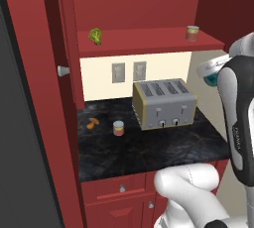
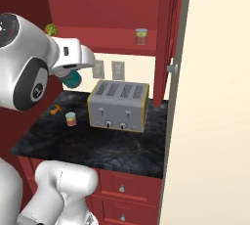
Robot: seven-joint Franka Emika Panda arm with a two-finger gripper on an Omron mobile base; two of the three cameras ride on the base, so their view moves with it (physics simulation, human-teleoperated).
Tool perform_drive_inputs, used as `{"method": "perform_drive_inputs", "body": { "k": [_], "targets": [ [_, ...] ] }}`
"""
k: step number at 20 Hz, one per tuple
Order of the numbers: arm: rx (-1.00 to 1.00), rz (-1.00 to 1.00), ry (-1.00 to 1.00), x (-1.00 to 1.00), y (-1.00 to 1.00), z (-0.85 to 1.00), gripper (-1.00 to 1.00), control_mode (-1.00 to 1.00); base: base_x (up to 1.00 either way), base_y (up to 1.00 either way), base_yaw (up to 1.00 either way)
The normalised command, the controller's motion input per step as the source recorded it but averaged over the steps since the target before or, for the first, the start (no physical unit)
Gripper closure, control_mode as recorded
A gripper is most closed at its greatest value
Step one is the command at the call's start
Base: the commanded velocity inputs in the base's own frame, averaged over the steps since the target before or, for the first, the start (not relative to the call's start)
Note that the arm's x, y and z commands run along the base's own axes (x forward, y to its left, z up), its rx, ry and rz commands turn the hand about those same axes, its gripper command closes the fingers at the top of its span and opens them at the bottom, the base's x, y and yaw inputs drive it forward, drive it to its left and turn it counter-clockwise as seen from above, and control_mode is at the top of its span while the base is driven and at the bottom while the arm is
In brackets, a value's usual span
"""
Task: Pick the cans from the counter and place them in their designated side in the cabinet.
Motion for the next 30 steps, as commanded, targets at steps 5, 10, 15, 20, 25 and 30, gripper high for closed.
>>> {"method": "perform_drive_inputs", "body": {
  "k": [5, 10, 15, 20, 25, 30],
  "targets": [
    [0.0, 0.0, -0.01, 0.33, 0.01, 0.07, 1.0, -1.0, 0.0, 0.0, 0.0],
    [0.0, 0.0, -0.02, 0.3, 0.0, 0.05, 1.0, -1.0, 0.0, 0.0, 0.0],
    [0.0, 0.0, -0.03, 0.21, 0.0, 0.0, 1.0, -1.0, 0.0, 0.0, 0.0],
    [0.0, 0.0, -0.04, 0.19, 0.0, 0.0, 1.0, -1.0, 0.0, 0.0, 0.0],
    [0.0, 0.0, -0.04, 0.19, -0.02, 0.0, 1.0, -1.0, 0.0, 0.0, 0.0],
    [0.0, 0.0, -0.02, 0.24, -0.05, 0.0, 1.0, -1.0, 0.0, 0.0, 0.0]
  ]
}}
